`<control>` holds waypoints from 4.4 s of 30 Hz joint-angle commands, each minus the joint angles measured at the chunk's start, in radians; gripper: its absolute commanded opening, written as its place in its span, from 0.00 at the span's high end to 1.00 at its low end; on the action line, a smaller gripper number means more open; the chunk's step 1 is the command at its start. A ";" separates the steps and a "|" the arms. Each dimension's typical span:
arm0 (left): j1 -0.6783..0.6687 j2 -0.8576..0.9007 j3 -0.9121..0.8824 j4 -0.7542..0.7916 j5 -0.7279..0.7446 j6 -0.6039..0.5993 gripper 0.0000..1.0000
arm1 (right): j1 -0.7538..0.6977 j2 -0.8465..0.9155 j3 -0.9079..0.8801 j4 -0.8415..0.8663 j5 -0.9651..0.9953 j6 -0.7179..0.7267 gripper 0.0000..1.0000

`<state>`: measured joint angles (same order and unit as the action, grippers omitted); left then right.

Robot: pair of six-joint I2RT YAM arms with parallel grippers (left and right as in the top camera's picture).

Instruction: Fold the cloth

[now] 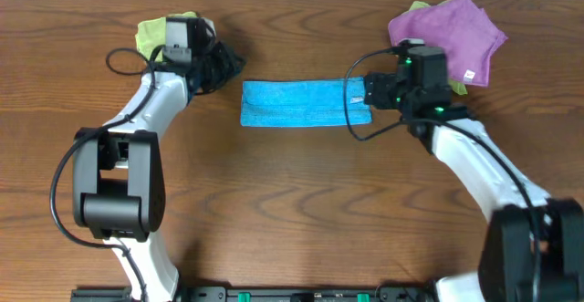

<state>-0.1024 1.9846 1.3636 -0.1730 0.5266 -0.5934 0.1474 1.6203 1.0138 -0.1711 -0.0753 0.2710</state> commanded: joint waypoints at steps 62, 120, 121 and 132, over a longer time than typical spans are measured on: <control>-0.153 0.146 0.047 -0.179 -0.246 0.136 0.94 | 0.027 0.378 -0.013 0.293 -0.239 0.445 0.91; -0.006 0.055 0.316 -0.370 -0.340 0.198 0.94 | 0.400 0.380 0.185 0.386 -0.251 0.273 0.99; -0.001 0.055 0.323 -0.379 -0.348 0.198 0.94 | 0.405 0.388 0.193 0.384 -0.249 0.272 0.99; 0.047 0.036 0.352 -0.399 -0.354 0.213 0.94 | 0.436 0.482 0.259 0.349 -0.249 0.269 0.99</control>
<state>-0.0673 2.0590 1.6913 -0.5705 0.1883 -0.3954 0.5701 2.0769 1.2503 0.1806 -0.3229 0.5583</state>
